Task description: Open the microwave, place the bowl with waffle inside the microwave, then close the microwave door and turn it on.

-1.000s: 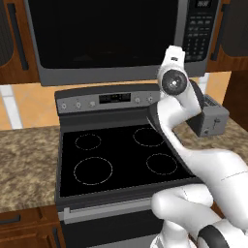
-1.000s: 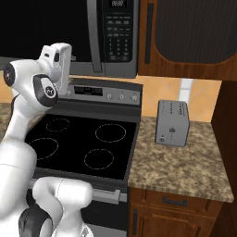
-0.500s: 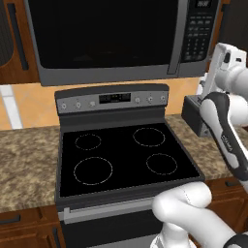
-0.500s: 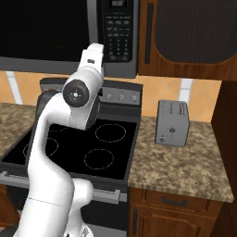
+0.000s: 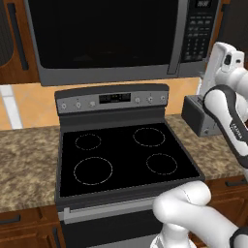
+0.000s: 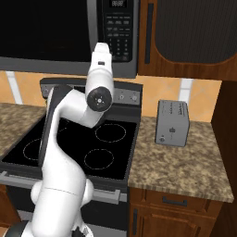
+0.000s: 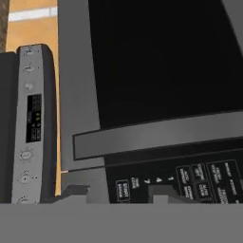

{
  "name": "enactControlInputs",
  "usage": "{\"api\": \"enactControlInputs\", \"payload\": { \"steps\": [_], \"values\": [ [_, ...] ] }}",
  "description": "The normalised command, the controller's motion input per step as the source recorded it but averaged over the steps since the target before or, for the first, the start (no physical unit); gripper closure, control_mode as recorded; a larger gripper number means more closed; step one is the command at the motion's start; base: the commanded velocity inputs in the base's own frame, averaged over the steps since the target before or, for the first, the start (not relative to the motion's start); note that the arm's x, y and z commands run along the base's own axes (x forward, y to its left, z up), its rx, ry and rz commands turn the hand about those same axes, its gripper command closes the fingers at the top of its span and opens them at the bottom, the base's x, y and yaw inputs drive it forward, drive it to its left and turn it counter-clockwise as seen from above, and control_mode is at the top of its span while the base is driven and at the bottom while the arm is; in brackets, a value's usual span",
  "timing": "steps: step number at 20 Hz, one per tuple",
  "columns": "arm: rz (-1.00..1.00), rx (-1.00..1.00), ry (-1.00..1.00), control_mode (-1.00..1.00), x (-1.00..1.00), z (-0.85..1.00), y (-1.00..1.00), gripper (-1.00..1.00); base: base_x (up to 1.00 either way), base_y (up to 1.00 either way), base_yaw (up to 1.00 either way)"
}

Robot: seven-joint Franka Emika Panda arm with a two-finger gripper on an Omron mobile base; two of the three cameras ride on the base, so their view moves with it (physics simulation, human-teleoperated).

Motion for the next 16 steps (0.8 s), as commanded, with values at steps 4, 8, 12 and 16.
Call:
{"api": "enactControlInputs", "payload": {
  "steps": [4,8,12,16],
  "values": [
    [0.0,0.0,-0.07,-1.0,0.72,0.0,0.05,1.0,0.0,0.0,0.0],
    [0.0,0.0,-0.08,-1.0,0.26,0.0,-0.12,1.0,0.0,0.0,0.0],
    [0.0,0.0,-0.09,-1.0,0.17,0.05,-0.14,1.0,0.0,0.0,0.0],
    [0.0,0.0,-0.04,-1.0,0.34,0.17,-0.03,1.0,0.0,0.0,0.0]
  ]
}}
